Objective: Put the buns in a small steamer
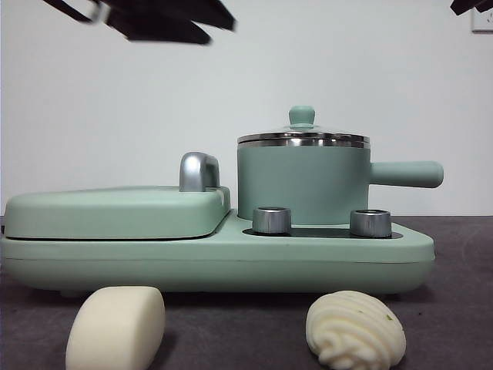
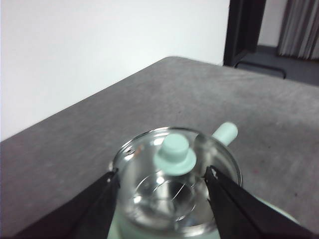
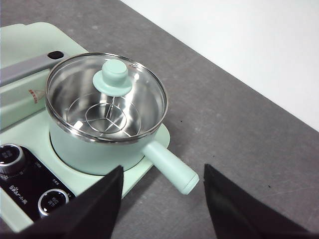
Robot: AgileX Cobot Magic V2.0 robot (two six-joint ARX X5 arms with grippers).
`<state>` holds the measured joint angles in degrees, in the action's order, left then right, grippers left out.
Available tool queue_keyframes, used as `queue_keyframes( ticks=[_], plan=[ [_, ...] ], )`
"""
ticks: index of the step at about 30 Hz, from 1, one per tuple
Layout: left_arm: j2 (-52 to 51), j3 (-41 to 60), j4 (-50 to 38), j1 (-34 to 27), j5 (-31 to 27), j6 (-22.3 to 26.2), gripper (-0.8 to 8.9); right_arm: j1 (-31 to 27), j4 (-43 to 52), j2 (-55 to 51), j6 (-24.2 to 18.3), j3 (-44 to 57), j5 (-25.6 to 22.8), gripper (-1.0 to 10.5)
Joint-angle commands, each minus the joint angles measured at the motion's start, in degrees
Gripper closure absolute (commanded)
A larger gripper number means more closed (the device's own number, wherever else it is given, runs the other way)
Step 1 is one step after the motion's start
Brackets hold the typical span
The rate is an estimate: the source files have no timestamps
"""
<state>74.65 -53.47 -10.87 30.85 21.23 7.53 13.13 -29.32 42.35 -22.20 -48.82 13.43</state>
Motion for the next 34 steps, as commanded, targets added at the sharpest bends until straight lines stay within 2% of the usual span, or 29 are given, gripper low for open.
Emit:
queue_keyframes(
  ticks=[1, 6, 17, 25, 34],
  plan=[
    [4.74, -2.29, -4.13, 1.88, 0.24, -2.25, 5.34, 0.26, 0.59, 0.24, 1.25, -1.16, 0.00, 6.9],
    [12.87, -6.86, -7.13, 4.55, -0.55, -2.23, 5.33, 0.26, 0.59, 0.24, 1.27, -1.16, 0.00, 6.9],
    [27.41, -19.82, -6.67, 6.73, -0.66, -2.16, 5.33, 0.24, 0.57, 0.24, 1.22, -1.16, -0.02, 6.9],
    [29.66, -21.05, -3.82, 6.71, -3.02, -1.99, 5.33, 0.24, 0.57, 0.24, 1.20, -1.16, 0.00, 6.9],
    [29.66, -21.05, -0.55, 6.73, -3.08, -1.99, 5.34, 0.24, 0.59, 0.24, 1.20, -1.16, 0.00, 6.9]
  ],
)
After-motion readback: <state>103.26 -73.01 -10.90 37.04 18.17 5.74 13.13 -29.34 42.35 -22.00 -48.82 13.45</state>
